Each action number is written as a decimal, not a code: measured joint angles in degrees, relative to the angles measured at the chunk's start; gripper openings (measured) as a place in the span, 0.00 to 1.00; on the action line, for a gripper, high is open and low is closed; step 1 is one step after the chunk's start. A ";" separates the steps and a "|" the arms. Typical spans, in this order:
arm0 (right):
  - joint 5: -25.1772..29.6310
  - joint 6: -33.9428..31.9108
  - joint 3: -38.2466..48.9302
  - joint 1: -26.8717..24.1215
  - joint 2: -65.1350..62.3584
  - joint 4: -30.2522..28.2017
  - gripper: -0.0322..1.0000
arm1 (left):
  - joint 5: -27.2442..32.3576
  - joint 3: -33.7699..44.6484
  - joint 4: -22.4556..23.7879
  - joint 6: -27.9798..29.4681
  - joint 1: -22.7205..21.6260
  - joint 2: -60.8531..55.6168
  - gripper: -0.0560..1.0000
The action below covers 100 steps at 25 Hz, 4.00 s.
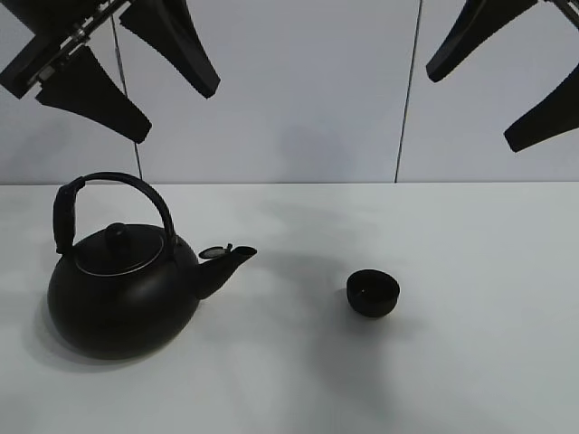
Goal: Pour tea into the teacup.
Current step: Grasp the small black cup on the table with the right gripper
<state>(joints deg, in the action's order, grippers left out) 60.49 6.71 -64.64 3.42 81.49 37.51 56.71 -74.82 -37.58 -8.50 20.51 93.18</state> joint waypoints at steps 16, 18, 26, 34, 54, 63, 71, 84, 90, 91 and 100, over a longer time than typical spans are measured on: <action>2.72 4.12 -1.48 0.40 0.00 -6.99 0.53 | 0.00 0.00 0.00 0.00 0.00 0.00 0.54; 2.26 5.07 -1.48 2.59 0.00 -8.25 0.56 | 0.00 0.00 0.00 0.00 0.00 0.00 0.54; -3.60 -3.31 -1.48 18.11 2.13 -27.21 0.60 | -0.04 0.00 0.00 0.00 0.00 0.00 0.54; -7.05 -10.02 -1.48 19.48 10.40 -32.17 0.60 | -0.04 0.00 0.00 0.00 0.00 0.00 0.54; -4.28 -13.18 -16.81 19.48 31.59 -32.77 0.60 | -0.11 0.00 -0.04 0.00 0.00 0.00 0.54; -6.12 -15.02 -16.81 21.37 33.31 -35.33 0.60 | -0.11 0.00 -0.04 0.00 0.00 0.00 0.54; -7.15 -20.11 -16.81 24.15 34.37 -40.94 0.60 | -0.11 0.00 -0.04 0.05 0.00 0.00 0.54; -10.11 -20.16 -16.81 24.09 38.61 -38.38 0.60 | -0.17 0.00 -0.04 0.05 0.00 0.00 0.54; -10.44 -20.16 -16.81 24.09 38.68 -38.38 0.55 | -0.17 0.00 -0.04 0.05 0.00 0.00 0.54; -10.44 -20.16 -16.81 24.09 38.73 -38.38 0.55 | -0.17 0.00 -0.04 0.05 0.00 0.00 0.54; -10.46 -20.16 -16.81 24.09 40.10 -38.60 0.54 | -0.17 0.00 -0.04 0.05 0.00 0.00 0.54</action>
<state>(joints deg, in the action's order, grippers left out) 50.03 -13.44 -81.45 27.51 121.60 -1.09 56.54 -74.82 -37.63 -8.45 20.51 93.18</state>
